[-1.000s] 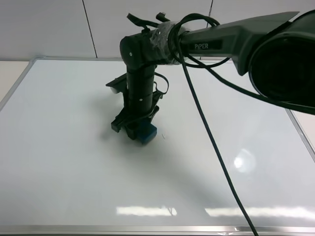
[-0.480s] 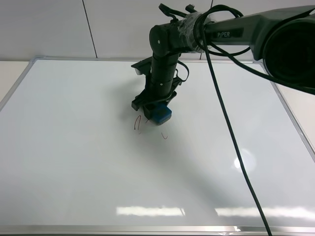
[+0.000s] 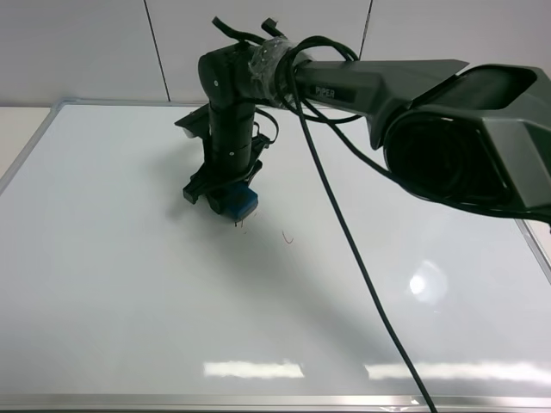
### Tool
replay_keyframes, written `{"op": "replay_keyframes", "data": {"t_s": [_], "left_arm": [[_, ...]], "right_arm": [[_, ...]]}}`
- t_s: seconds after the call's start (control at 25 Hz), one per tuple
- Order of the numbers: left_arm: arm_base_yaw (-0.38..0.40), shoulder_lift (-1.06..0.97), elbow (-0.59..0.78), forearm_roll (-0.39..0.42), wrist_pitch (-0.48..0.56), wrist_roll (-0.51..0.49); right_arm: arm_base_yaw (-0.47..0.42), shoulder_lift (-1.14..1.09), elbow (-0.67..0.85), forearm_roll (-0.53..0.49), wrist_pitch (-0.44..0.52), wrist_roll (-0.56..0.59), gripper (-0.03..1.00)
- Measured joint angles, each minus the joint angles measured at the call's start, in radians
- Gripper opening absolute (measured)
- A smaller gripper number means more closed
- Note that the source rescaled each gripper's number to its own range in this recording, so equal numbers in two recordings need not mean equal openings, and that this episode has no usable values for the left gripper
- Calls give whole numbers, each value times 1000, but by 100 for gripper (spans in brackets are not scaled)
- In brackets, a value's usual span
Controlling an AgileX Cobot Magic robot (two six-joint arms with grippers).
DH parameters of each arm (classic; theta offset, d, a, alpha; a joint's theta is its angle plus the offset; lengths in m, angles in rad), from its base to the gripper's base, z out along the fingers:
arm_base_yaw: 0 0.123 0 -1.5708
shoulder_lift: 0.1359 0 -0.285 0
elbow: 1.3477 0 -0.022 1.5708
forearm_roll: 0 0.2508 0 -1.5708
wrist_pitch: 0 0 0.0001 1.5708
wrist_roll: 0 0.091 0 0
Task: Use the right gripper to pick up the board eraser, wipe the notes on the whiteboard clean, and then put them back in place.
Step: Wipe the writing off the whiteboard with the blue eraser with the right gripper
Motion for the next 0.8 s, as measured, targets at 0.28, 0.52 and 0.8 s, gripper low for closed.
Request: {"op": "replay_keyframes", "data": {"t_s": [0.28,0.52,0.8], "left_arm": [[0,0,0,0,0,0],[0,0,0,0,0,0],[0,0,0,0,0,0]], "right_arm": [[109,3,-5,20,58,-9,1],[164,4,-5,53,78,-9,1],[138,4,-5,20,105,86,1]]}}
